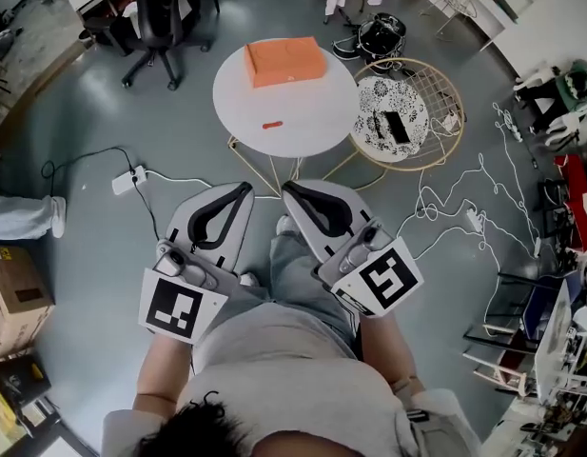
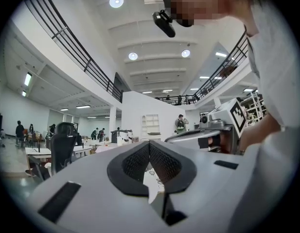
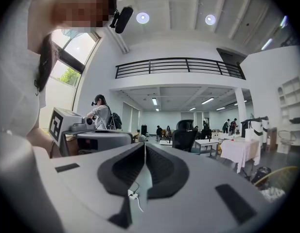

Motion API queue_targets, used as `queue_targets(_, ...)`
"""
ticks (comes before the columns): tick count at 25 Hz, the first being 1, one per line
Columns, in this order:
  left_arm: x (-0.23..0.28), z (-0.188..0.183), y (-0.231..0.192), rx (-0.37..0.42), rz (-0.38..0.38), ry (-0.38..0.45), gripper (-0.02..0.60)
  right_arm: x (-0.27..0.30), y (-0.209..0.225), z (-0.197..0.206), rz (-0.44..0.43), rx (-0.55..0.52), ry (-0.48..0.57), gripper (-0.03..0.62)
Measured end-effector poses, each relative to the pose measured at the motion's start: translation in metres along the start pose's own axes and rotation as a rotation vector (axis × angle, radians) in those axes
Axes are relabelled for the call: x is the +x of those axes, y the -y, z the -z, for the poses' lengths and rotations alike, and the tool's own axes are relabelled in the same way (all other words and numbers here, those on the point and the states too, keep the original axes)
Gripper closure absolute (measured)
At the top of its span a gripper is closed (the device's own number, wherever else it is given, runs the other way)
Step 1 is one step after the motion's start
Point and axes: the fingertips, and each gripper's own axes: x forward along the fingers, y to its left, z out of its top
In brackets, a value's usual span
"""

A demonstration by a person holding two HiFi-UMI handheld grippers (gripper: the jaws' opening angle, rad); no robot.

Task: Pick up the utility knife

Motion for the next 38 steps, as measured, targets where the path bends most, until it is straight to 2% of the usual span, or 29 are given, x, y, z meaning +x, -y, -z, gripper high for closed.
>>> queue_targets(5, 0.023, -0.001, -0.026, -0.030, -0.073, 0.035, 0.571, 0.025, 0.034, 0.006, -0.057, 0.016, 0.011, 0.585)
queue_targets(10, 0.063, 0.004, -0.053, -0.009, -0.139, 0.025, 0.571, 0.051, 0.081, 0.016, -0.116, 0.018, -0.004, 0.585)
queue_targets(21, 0.134, 0.006, -0.102, -0.035, -0.281, 0.055, 0.571, 0.101, 0.165, 0.036, -0.262, 0.024, -0.056, 0.585)
queue_targets(31, 0.160, 0.015, -0.119, -0.028, -0.390, 0.067, 0.571, 0.123, 0.196, 0.084, -0.393, -0.015, -0.145, 0.585)
queue_targets(38, 0.154, 0.025, -0.119, -0.025, -0.443, 0.027, 0.571, 0.136, 0.197, 0.138, -0.471, -0.071, -0.249, 0.580)
